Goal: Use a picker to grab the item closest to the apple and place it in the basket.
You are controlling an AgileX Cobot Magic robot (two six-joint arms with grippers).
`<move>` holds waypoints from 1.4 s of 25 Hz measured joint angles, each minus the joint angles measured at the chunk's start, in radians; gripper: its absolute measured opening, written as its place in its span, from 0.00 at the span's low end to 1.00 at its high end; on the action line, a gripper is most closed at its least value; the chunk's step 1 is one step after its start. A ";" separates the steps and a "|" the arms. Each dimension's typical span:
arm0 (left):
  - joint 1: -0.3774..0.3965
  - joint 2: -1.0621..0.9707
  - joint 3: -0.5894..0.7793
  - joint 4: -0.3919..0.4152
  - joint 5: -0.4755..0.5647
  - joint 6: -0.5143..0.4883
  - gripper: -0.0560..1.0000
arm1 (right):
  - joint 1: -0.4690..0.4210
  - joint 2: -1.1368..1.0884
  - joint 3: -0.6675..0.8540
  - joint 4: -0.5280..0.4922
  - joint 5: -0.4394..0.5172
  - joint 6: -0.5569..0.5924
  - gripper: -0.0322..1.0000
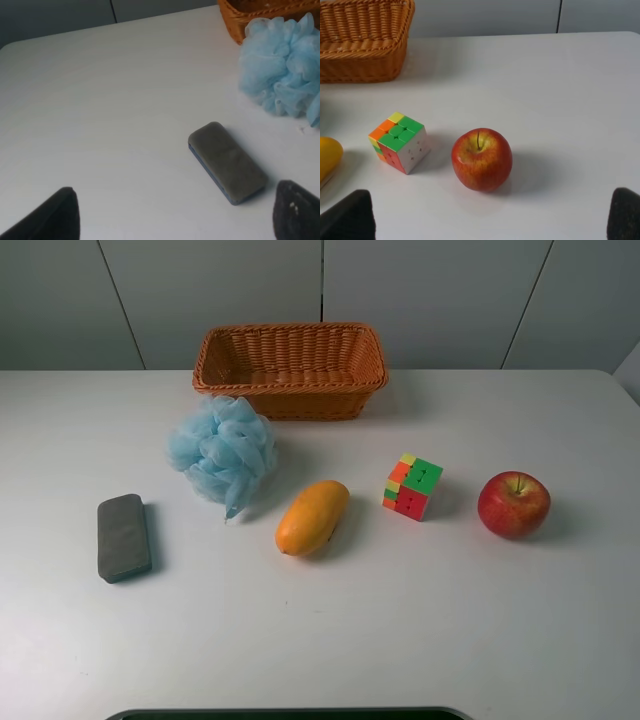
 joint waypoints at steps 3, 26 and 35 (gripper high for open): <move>0.000 0.000 0.000 0.000 0.000 0.000 0.76 | 0.000 0.000 0.000 0.000 0.000 0.000 0.71; 0.000 0.000 0.000 0.000 0.000 0.000 0.76 | 0.002 0.453 -0.237 0.074 0.017 -0.255 0.71; 0.000 0.000 0.000 0.000 0.000 0.000 0.76 | 0.196 0.939 -0.325 0.095 -0.086 -0.422 0.71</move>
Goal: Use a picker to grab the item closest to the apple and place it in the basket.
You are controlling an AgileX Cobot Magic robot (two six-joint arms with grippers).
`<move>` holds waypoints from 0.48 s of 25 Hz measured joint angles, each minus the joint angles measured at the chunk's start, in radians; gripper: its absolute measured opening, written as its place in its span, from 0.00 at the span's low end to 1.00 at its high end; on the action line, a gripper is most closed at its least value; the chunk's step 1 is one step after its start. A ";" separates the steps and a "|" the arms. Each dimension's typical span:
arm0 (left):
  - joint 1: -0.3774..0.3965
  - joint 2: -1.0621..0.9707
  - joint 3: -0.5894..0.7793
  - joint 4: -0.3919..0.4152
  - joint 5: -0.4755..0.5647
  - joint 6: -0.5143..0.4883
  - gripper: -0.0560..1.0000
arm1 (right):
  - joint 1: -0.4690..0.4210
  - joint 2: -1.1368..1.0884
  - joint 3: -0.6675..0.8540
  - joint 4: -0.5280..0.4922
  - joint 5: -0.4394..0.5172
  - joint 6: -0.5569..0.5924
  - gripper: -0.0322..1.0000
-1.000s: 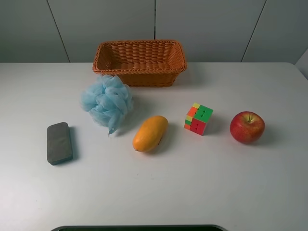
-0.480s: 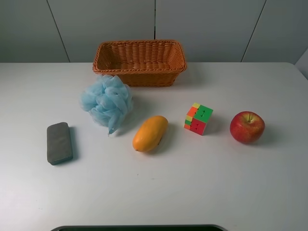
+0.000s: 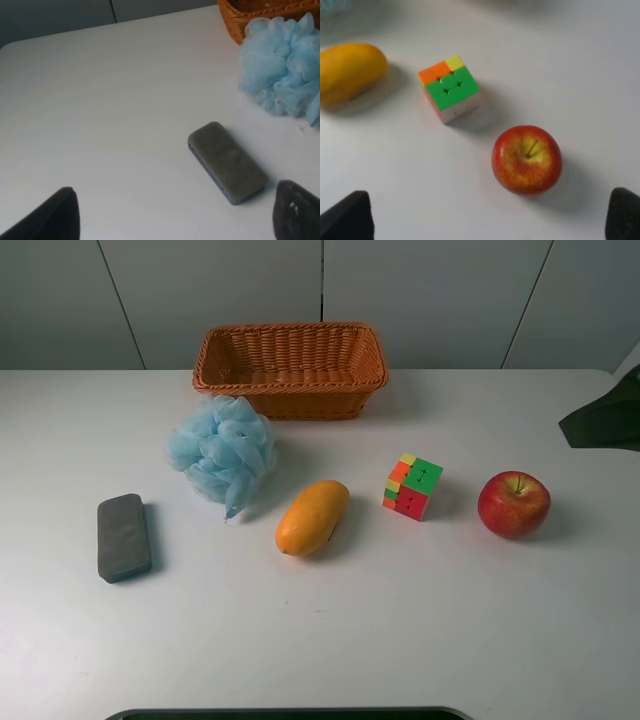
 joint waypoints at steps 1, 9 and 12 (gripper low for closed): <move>0.000 0.000 0.000 0.000 0.000 0.000 0.76 | 0.021 0.049 -0.008 0.000 -0.016 -0.011 0.71; 0.000 0.000 0.000 0.000 0.000 0.000 0.76 | 0.070 0.376 -0.090 0.057 -0.092 -0.145 0.71; 0.000 0.000 0.000 0.000 0.000 0.000 0.76 | 0.089 0.481 -0.130 0.064 -0.104 -0.181 0.71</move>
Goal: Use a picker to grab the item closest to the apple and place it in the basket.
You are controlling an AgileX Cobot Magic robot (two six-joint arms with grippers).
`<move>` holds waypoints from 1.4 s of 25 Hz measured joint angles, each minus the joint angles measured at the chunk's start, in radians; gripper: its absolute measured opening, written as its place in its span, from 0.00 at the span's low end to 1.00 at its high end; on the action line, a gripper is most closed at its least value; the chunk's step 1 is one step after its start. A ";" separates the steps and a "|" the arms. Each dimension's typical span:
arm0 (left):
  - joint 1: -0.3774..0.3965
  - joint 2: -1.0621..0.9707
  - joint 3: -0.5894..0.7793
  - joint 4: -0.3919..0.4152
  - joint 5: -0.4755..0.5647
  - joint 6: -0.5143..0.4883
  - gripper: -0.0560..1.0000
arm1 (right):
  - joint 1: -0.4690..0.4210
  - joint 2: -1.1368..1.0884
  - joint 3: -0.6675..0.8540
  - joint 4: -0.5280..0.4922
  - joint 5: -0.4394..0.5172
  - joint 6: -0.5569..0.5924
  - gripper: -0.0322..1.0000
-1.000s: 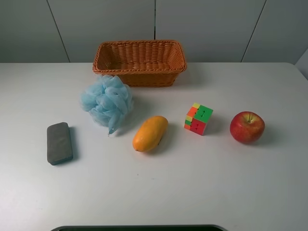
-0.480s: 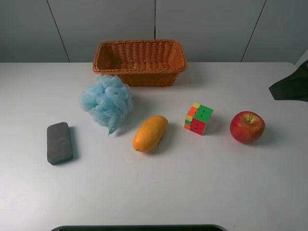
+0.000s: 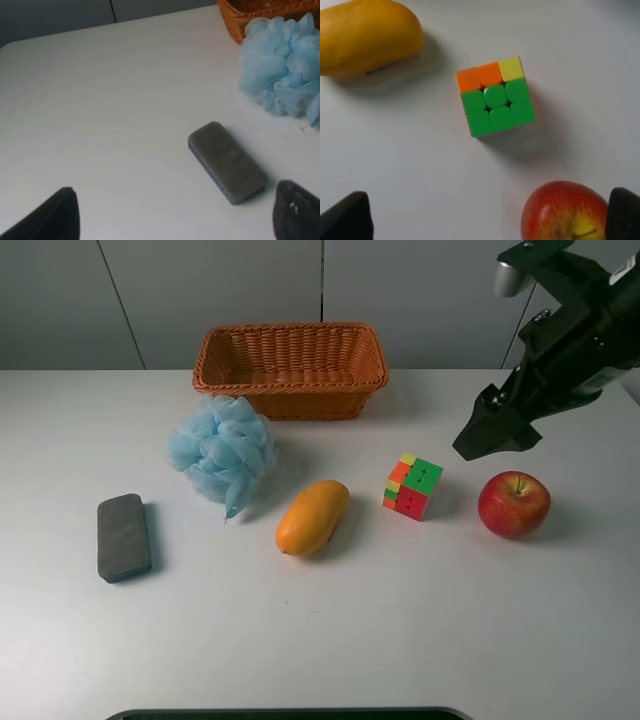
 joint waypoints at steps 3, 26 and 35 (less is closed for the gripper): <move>0.000 0.000 0.000 0.000 0.000 0.000 0.76 | 0.041 0.086 -0.045 -0.010 -0.007 -0.013 0.71; 0.000 0.000 0.000 0.000 0.000 0.008 0.76 | 0.088 0.479 -0.118 -0.109 -0.156 -0.056 0.71; 0.000 0.000 0.000 0.000 0.000 0.009 0.76 | 0.088 0.559 -0.129 -0.110 -0.209 -0.072 0.71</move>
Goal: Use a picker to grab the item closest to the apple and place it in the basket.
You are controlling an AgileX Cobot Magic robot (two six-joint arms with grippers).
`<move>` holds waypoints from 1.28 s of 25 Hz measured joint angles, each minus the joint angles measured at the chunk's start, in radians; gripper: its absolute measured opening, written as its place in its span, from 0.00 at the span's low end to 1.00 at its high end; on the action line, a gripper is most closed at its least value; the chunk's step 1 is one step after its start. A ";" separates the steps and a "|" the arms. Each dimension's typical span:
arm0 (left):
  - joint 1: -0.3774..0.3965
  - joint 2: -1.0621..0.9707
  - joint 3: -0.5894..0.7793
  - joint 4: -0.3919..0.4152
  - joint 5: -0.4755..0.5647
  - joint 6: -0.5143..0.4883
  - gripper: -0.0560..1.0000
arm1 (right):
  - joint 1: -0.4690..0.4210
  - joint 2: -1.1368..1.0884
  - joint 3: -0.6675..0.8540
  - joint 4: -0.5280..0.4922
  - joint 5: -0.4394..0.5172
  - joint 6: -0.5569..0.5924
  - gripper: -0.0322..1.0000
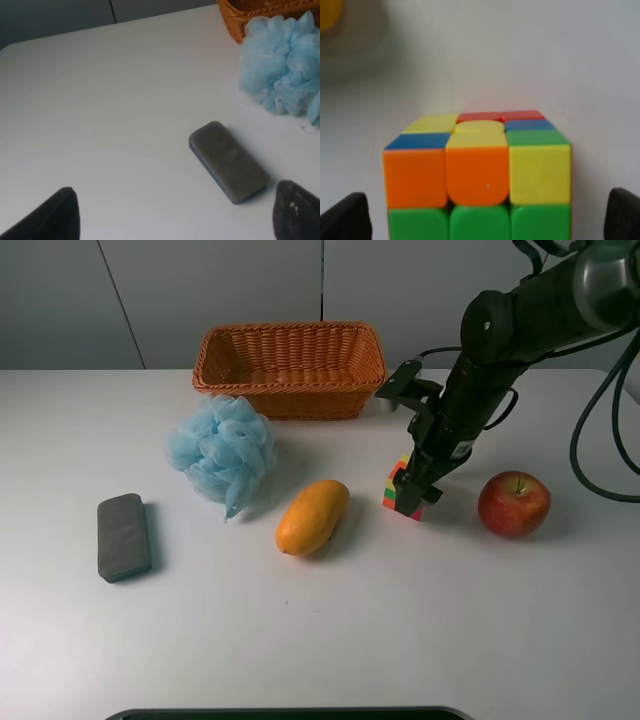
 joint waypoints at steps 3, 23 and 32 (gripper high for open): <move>0.000 0.000 0.000 0.000 0.000 0.000 0.76 | 0.000 0.021 0.000 0.005 -0.007 -0.008 0.71; 0.000 0.000 0.000 0.000 0.000 0.000 0.76 | 0.000 0.042 -0.006 0.049 -0.030 -0.046 0.46; 0.000 0.000 0.000 0.000 0.000 0.000 0.76 | 0.000 0.000 -0.111 0.028 0.177 0.012 0.46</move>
